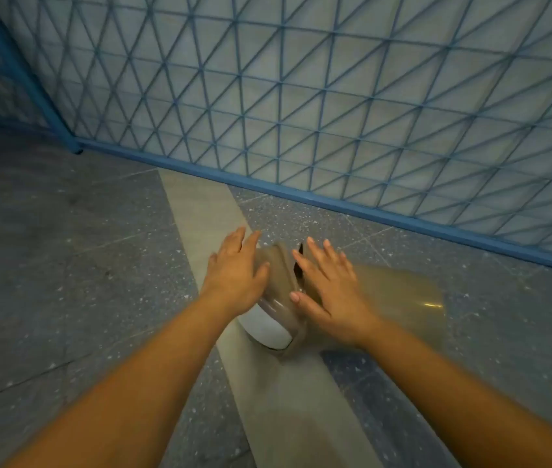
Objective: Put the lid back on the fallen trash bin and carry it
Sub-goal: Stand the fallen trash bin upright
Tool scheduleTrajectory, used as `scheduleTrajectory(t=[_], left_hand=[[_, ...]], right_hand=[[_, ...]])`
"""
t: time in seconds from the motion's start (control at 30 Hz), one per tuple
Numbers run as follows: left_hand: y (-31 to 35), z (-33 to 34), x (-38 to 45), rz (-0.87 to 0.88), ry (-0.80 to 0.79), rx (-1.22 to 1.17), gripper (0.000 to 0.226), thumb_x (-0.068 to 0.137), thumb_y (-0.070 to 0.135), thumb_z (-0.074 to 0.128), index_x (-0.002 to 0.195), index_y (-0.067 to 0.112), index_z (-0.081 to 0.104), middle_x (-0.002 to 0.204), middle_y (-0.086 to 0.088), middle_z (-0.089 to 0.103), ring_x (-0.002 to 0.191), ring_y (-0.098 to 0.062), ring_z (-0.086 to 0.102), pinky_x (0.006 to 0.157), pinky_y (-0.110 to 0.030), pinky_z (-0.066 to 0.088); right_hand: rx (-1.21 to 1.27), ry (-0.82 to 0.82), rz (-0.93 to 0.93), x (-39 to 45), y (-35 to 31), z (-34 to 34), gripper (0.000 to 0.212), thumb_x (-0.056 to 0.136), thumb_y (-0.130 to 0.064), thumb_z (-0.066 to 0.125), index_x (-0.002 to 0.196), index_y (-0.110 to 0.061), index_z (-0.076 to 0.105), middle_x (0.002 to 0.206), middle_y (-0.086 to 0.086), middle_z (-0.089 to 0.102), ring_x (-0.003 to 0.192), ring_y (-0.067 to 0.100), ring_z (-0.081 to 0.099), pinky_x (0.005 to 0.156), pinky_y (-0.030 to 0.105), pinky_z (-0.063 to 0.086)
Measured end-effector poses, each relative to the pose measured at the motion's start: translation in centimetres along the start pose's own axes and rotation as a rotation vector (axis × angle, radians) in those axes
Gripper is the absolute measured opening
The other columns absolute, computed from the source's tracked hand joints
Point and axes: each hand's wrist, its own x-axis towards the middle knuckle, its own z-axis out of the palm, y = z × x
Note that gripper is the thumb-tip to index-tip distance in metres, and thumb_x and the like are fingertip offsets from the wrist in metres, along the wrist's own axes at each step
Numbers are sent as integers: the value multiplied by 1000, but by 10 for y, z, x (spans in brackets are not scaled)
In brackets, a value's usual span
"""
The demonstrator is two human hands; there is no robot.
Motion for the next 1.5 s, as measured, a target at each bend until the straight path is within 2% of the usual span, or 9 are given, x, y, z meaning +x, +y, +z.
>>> scheduleTrajectory(t=[0.17, 0.37, 0.53, 0.73, 0.87, 1.0, 1.13, 1.33, 1.5], left_hand=[[-14, 23, -5, -102, -46, -43, 69, 88, 42, 45, 148, 22, 19, 161, -4, 7, 147, -22, 7, 116, -50, 19], [-8, 43, -2, -173, -21, -91, 74, 82, 55, 47, 146, 28, 21, 161, -1, 6, 146, -23, 9, 115, -52, 21], [1, 51, 5, -269, 1, -63, 89, 72, 71, 44, 146, 29, 19, 160, -1, 6, 147, -23, 5, 115, -55, 17], [16, 63, 14, -380, -5, -68, 110, 55, 80, 52, 146, 26, 20, 160, 1, 7, 146, -24, 5, 111, -61, 17], [16, 68, 18, -412, -1, -124, 103, 62, 62, 66, 145, 25, 18, 159, -3, 1, 145, -28, -1, 110, -60, 24], [13, 72, 15, -406, 28, -183, 87, 71, 49, 66, 143, 27, 22, 159, -7, -1, 145, -29, 1, 112, -52, 26], [13, 75, 14, -424, 12, -233, 79, 79, 41, 59, 146, 25, 21, 160, -9, -3, 145, -30, 3, 112, -46, 24], [11, 80, 15, -432, -55, -192, 66, 90, 35, 40, 148, 33, 10, 161, -6, -5, 147, -27, -4, 114, -56, 15], [11, 80, 16, -372, -49, -111, 60, 94, 25, 34, 149, 29, 11, 161, -4, -1, 147, -26, -4, 117, -55, 2]], right_hand=[[9, -21, 87, 2, 7, 21, 73, 86, -68, 15, 150, -34, 7, 162, -3, -4, 146, 17, -17, 116, 39, -10], [38, 0, 191, 3, 19, 33, 57, 97, -48, 23, 150, -31, 10, 162, -1, 0, 147, 20, -11, 116, 38, -8], [-1, -40, 226, 1, 27, 41, 58, 98, -42, 27, 151, -28, 9, 162, -1, 2, 148, 21, -9, 116, 38, -6], [17, -42, 227, 0, 29, 48, 56, 99, -40, 28, 151, -26, 13, 162, -2, 5, 148, 20, -7, 116, 37, -9], [13, -36, 202, -4, 32, 51, 55, 99, -39, 28, 151, -29, 11, 162, -4, 4, 148, 18, -8, 115, 36, -11], [34, -10, 221, -2, 32, 54, 54, 99, -39, 26, 150, -29, 14, 162, -5, 6, 148, 18, -7, 116, 37, -11], [63, -3, 277, 4, 24, 56, 61, 95, -52, 23, 150, -27, 14, 162, -2, 4, 147, 21, -10, 115, 42, -13], [-41, -29, 316, 11, 19, 60, 81, 84, -59, 33, 151, -24, 6, 162, 3, -1, 147, 29, -13, 115, 51, -13], [-43, -55, 375, 17, 9, 63, 92, 77, -43, 45, 151, -18, -2, 162, 6, -7, 145, 34, -19, 110, 59, -17]])
